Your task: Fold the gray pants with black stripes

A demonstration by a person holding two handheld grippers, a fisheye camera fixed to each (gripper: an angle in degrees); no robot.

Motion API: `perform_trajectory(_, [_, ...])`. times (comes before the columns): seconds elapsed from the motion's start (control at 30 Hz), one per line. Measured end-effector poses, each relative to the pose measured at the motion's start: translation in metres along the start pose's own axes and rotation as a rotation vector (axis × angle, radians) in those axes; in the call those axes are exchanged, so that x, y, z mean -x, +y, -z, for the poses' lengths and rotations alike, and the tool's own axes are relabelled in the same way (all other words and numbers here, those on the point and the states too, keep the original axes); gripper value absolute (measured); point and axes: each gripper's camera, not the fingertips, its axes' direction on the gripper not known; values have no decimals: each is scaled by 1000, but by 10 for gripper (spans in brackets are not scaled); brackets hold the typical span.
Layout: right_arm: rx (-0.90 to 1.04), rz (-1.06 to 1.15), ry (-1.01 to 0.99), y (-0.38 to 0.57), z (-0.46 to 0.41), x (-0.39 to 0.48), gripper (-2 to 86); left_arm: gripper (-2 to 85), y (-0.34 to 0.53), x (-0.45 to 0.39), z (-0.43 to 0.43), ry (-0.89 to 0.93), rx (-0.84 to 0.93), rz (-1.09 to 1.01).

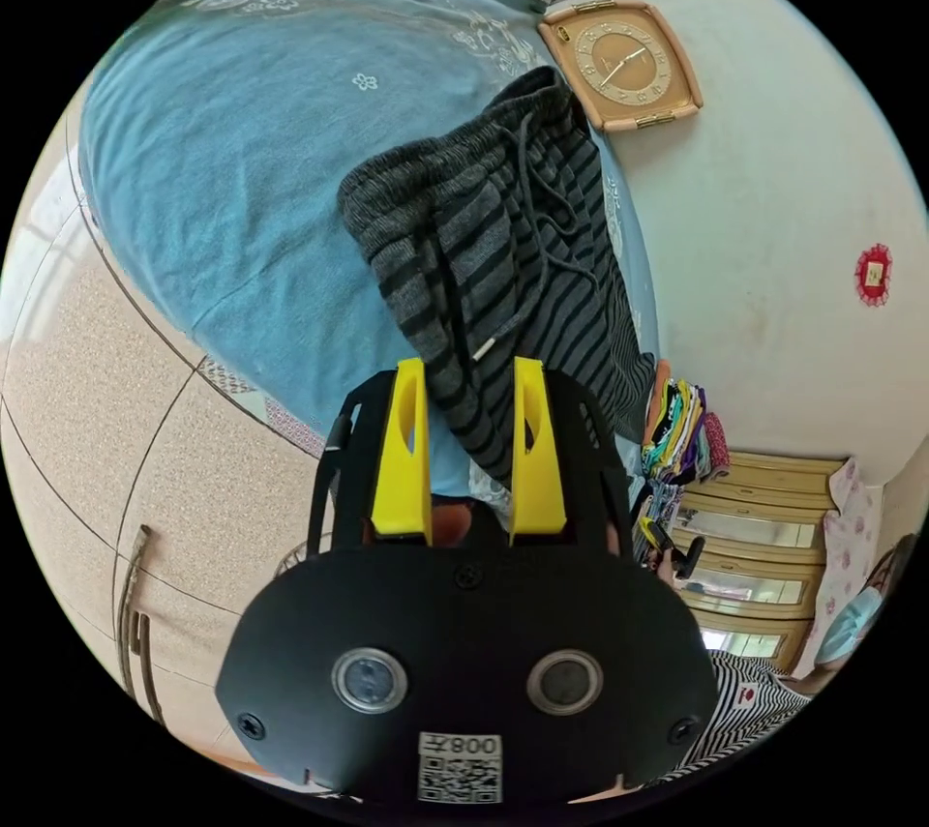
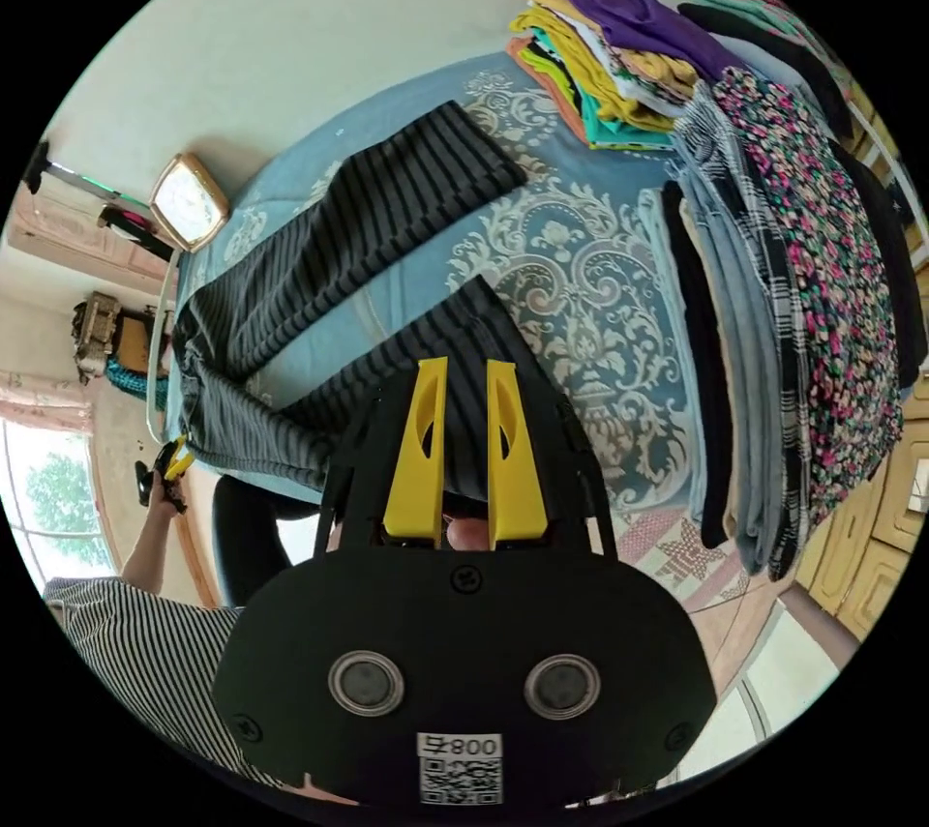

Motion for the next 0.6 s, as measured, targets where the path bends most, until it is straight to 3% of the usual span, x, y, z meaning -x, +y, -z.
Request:
perform_trajectory(0.3, [223, 54, 123, -23, -32, 15, 92, 49, -4, 16, -12, 9, -3, -17])
perform_trajectory(0.6, [51, -82, -43, 67, 43, -22, 83, 41, 8, 58, 46, -9, -100, -31])
